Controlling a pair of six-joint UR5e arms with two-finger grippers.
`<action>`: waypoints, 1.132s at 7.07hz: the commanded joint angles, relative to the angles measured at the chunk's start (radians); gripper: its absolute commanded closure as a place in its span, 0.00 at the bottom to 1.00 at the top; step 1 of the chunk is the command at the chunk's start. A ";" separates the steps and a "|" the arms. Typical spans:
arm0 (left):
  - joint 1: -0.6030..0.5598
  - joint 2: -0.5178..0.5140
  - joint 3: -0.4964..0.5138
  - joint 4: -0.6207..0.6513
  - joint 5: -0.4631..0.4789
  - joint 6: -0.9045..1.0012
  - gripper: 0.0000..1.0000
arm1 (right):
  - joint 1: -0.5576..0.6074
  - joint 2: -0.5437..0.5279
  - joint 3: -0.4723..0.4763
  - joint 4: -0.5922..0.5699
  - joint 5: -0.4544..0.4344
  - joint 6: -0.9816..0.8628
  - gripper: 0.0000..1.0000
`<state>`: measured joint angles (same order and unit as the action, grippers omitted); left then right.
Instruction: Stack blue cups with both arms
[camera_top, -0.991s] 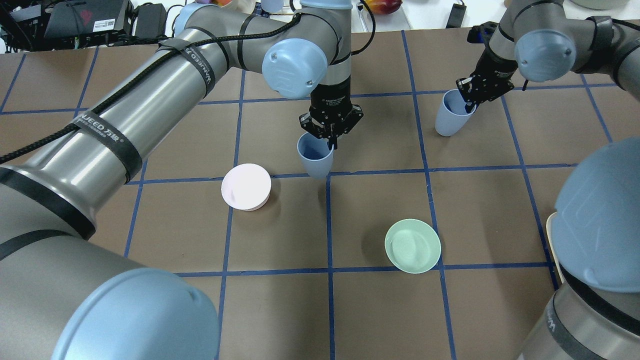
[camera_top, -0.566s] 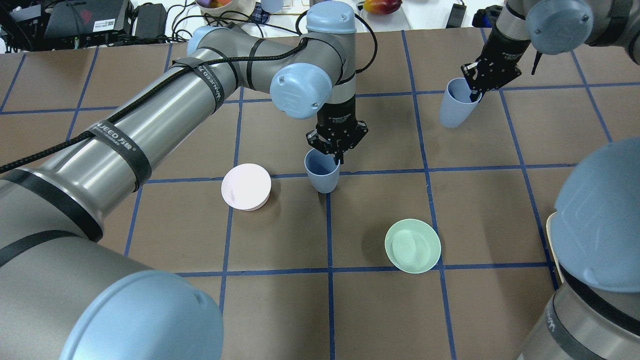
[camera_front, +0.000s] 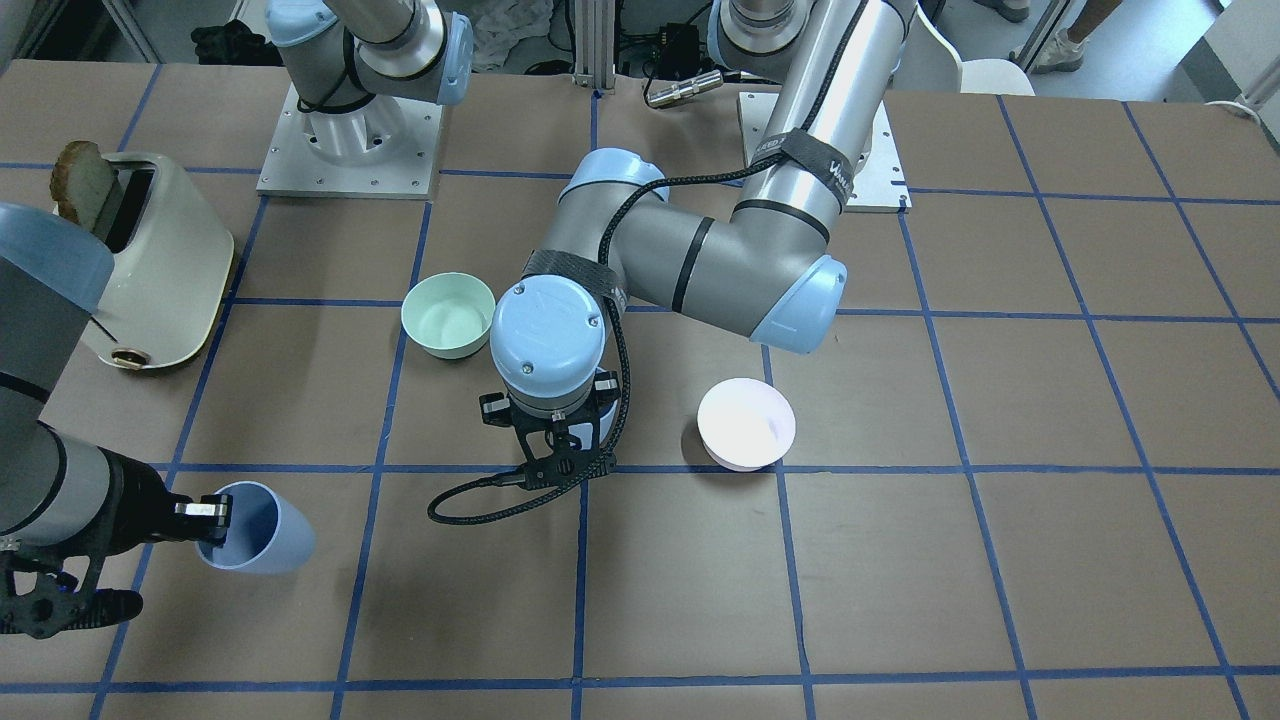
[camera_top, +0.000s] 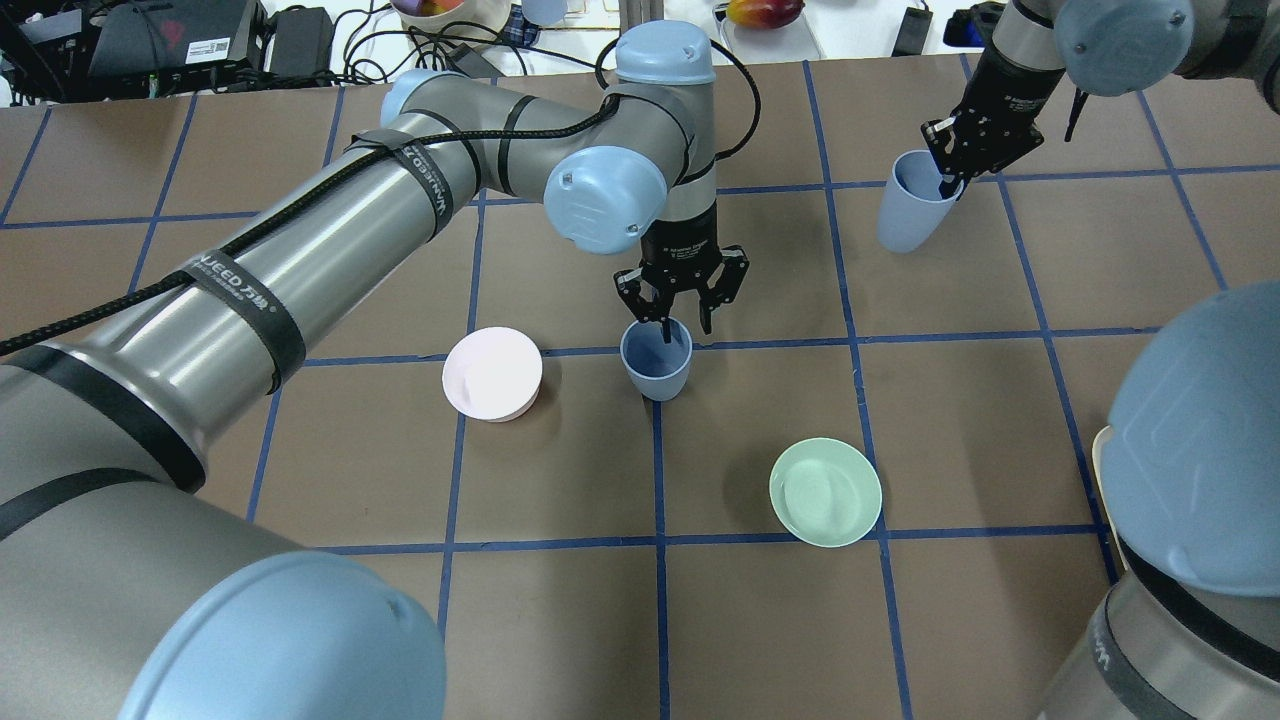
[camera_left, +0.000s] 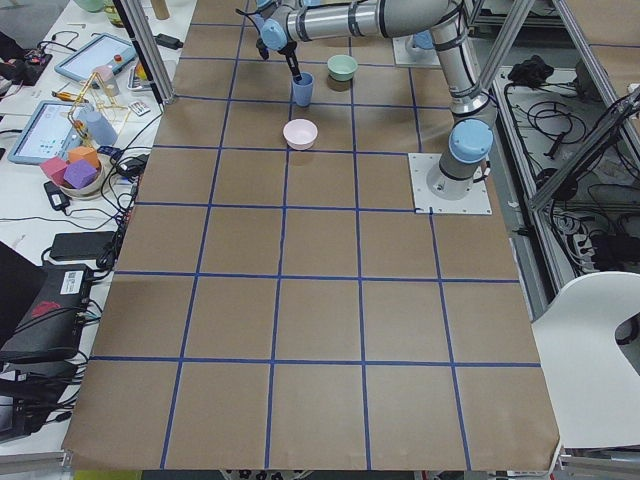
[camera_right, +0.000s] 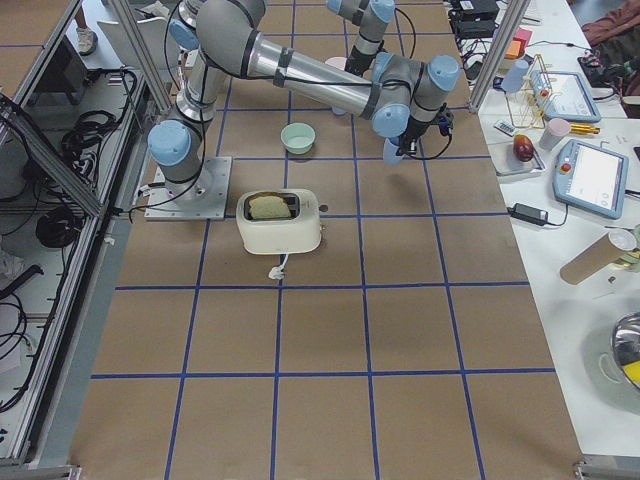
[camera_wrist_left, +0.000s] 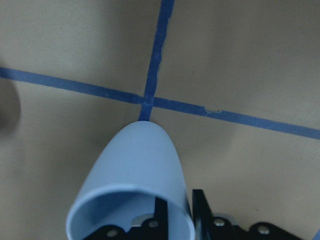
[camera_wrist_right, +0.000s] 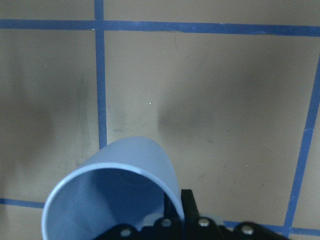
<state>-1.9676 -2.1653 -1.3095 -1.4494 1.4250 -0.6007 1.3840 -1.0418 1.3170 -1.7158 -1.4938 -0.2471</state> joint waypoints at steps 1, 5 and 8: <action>0.060 0.071 0.076 -0.015 0.005 0.013 0.00 | 0.041 -0.045 0.004 0.048 -0.003 0.006 1.00; 0.209 0.292 0.124 -0.234 0.012 0.308 0.00 | 0.277 -0.194 0.018 0.182 0.003 0.226 1.00; 0.268 0.453 -0.021 -0.318 0.071 0.421 0.00 | 0.432 -0.250 0.126 0.107 0.017 0.346 1.00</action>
<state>-1.7258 -1.7804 -1.2527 -1.7438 1.4881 -0.2427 1.7587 -1.2747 1.3936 -1.5569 -1.4797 0.0479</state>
